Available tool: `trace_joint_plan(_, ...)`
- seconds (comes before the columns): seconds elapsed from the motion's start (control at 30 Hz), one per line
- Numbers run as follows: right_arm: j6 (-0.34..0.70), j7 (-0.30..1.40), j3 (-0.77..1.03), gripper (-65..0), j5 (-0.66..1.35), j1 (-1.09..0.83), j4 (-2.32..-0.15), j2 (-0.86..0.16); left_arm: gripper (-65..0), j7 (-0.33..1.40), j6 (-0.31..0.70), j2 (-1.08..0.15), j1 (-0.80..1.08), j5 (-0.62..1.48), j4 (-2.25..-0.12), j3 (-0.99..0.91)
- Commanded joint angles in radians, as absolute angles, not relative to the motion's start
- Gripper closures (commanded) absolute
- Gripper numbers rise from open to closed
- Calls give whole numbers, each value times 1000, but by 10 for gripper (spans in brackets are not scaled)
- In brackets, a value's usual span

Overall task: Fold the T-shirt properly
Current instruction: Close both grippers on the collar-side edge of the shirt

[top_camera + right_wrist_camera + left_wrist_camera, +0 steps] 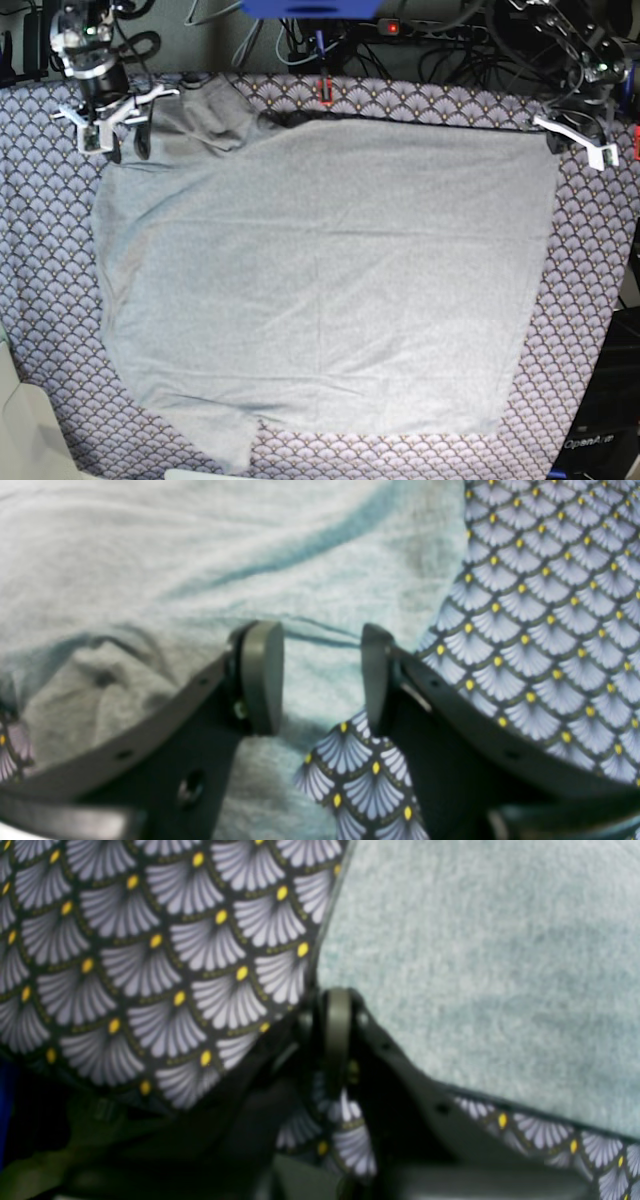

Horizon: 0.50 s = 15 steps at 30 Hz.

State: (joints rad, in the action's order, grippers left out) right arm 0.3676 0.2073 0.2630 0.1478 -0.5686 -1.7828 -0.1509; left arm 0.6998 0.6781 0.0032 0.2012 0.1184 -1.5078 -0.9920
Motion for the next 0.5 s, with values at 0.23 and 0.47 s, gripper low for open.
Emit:
trace_joint_plan(0.23,613,429,490,-275,357,-464,-1768,-74,0,696,682,-7,202,119,-1521,-992)
trace_joint_plan(0.47,698,535,555,-361,357,-400,-1658,-59,0,696,682,-7,202,119,-1521,-992)
